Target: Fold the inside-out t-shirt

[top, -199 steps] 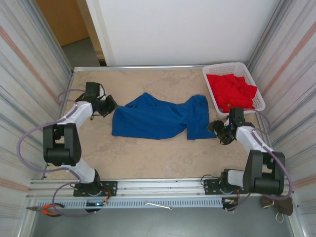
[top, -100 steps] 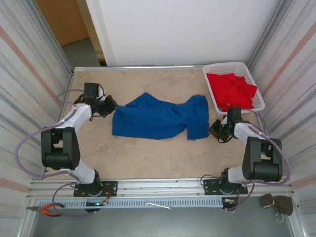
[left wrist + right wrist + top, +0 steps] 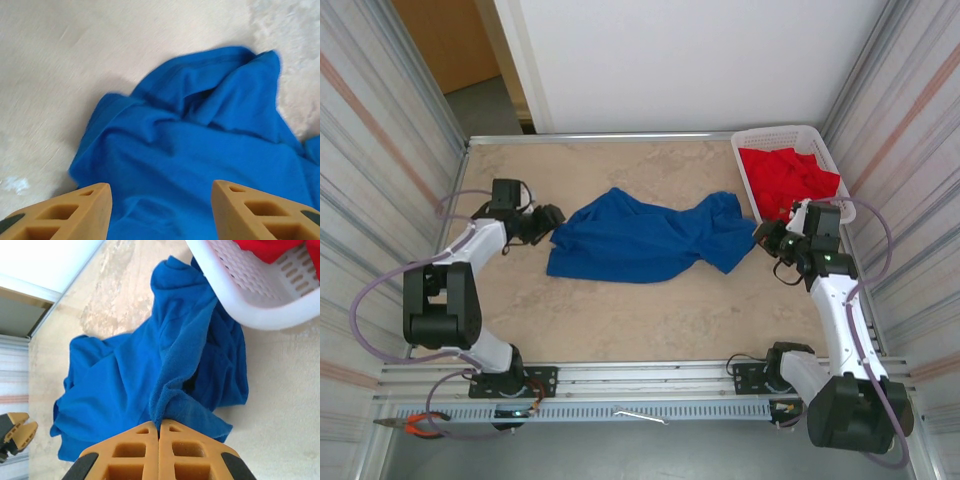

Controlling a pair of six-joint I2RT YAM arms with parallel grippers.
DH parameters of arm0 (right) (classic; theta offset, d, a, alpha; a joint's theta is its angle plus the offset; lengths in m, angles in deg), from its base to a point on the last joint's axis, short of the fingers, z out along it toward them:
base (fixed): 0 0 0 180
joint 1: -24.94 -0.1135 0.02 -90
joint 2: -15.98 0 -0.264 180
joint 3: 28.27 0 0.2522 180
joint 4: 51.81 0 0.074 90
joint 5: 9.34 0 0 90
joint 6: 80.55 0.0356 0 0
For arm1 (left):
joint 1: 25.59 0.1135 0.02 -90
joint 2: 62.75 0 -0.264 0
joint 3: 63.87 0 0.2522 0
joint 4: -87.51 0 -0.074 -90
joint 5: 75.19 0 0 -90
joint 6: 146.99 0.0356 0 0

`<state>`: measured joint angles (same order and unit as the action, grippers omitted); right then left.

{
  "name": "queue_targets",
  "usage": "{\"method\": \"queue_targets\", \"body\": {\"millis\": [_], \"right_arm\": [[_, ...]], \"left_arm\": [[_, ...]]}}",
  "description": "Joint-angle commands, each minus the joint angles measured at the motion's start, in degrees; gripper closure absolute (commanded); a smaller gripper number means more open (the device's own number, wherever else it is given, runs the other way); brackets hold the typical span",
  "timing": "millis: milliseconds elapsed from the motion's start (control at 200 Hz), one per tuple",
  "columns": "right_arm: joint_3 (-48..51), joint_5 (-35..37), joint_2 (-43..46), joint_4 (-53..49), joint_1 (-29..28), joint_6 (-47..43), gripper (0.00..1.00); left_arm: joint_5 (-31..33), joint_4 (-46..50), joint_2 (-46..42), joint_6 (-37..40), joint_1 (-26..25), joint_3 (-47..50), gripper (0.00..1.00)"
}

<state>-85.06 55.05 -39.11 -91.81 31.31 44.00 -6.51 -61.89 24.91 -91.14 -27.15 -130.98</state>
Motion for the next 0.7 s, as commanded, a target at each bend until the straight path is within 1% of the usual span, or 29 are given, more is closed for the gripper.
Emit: {"method": "queue_targets", "body": {"millis": [0,135,215,491,696], "right_arm": [[1.6,-1.0,0.7,-2.9,-0.3,1.1,1.00],[3.2,-1.4,0.7,-1.8,-0.4,1.4,1.00],[3.8,-1.7,0.5,-1.0,-0.6,1.6,1.00],[4.1,-1.7,0.3,-0.6,-1.0,1.8,1.00],[4.2,-1.7,0.8,-0.6,-1.0,2.0,1.00]], "left_arm": [[3.6,-0.4,-5.4,-0.5,-0.4,4.8,0.45],[6.5,-0.9,-8.2,0.7,-1.0,9.2,0.46],[6.6,-2.2,-7.9,2.1,-1.2,10.1,0.47],[11.4,-2.6,-3.0,8.2,-6.0,5.5,0.50],[14.0,-1.7,-0.2,8.7,-7.1,4.0,0.51]]}}
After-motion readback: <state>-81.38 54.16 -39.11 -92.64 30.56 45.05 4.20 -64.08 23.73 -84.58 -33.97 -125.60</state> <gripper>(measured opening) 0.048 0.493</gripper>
